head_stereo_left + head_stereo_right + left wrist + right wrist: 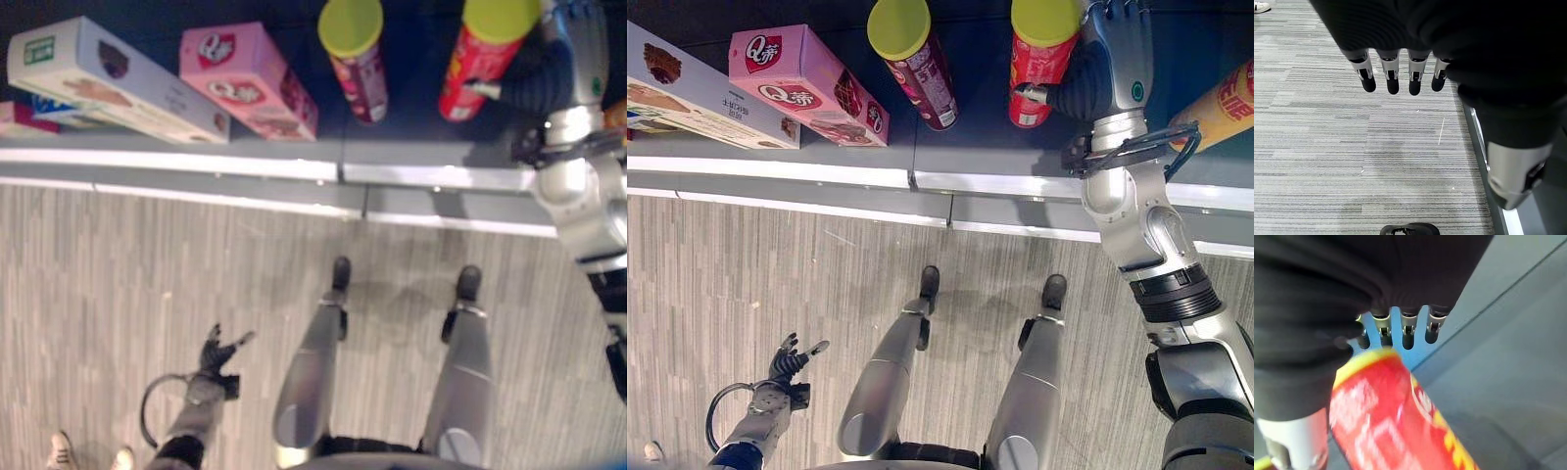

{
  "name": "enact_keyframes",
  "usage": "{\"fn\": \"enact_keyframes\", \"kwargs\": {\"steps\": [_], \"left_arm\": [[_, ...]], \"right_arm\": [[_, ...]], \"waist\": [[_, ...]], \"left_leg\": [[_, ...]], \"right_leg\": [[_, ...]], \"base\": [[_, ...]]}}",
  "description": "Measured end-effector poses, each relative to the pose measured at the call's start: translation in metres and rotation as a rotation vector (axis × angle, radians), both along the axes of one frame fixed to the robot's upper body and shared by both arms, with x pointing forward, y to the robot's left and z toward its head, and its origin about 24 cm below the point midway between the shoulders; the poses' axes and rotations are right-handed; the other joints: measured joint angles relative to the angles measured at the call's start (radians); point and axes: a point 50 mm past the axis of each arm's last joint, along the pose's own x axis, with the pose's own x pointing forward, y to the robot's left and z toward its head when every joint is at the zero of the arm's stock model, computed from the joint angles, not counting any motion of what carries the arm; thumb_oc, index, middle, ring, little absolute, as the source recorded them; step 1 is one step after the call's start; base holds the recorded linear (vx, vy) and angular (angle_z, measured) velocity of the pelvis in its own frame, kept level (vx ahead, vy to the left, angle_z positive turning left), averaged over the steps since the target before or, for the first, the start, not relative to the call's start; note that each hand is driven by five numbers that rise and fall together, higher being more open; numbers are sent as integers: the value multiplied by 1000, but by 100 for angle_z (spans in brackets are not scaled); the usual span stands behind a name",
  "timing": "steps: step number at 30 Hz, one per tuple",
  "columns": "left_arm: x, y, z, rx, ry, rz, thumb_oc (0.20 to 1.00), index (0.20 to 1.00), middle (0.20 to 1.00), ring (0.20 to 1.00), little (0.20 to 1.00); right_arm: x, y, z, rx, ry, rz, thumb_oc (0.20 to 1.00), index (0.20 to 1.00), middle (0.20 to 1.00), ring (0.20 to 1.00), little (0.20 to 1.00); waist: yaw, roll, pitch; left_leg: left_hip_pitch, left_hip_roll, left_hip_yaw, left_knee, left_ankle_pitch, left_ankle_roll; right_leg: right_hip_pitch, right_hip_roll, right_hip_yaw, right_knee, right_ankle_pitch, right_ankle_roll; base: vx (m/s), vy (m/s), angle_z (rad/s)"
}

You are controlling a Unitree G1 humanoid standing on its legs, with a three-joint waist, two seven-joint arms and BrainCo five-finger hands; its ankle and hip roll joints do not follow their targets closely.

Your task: Put the goods on the table back onto the shelves and tidy them up.

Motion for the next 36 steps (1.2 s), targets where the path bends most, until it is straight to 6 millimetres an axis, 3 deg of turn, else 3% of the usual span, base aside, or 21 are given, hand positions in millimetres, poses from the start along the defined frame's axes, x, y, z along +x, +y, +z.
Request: {"fn": "enact_keyframes", "kwargs": {"steps": [4,11,17,24,29,36], "left_arm": [[0,0,0,2,2,5,1000,1000,1000,1000,1000],[-4,0,-4,-6,20,21,1000,1000,1000,1000,1000],[-8,2,-6,-14,31,48,1000,1000,1000,1000,1000],[-14,3,-12,-24,65,61,1000,1000,1000,1000,1000],[-38,9,-22,-27,142,84,1000,1000,1000,1000,1000],[-57,21,-27,3,210,92,1000,1000,1000,1000,1000]], "right_arm": [[-10,-13,-10,79,-13,-8,1000,1000,1000,1000,1000],[-23,-5,-54,276,119,194,1000,1000,1000,1000,1000],[-27,-16,-99,432,319,253,1000,1000,1000,1000,1000],[-39,-41,-112,476,384,226,1000,1000,1000,1000,1000],[-45,-47,-134,511,494,225,1000,1000,1000,1000,1000],[-58,-60,-159,579,600,194,1000,1000,1000,1000,1000]], "waist": [[-12,-7,-1],[-46,-30,-9],[-56,-108,-49],[-80,-145,-105],[-72,-199,-162],[-102,-231,-216]], "left_leg": [[45,3,-4,-63,14,10],[156,42,20,-235,78,2],[215,69,49,-297,86,-5],[282,73,49,-318,74,-12],[329,65,102,-306,53,-6],[362,63,147,-273,20,2]], "right_leg": [[58,0,-22,-76,26,7],[203,37,-49,-340,154,26],[252,72,-31,-444,194,18],[312,77,-13,-479,205,15],[334,72,39,-496,211,7],[349,75,89,-498,218,6]], "base": [[34,-22,1],[60,-9,-15],[50,14,-22],[66,77,-10],[64,94,-26],[36,68,-19]]}}
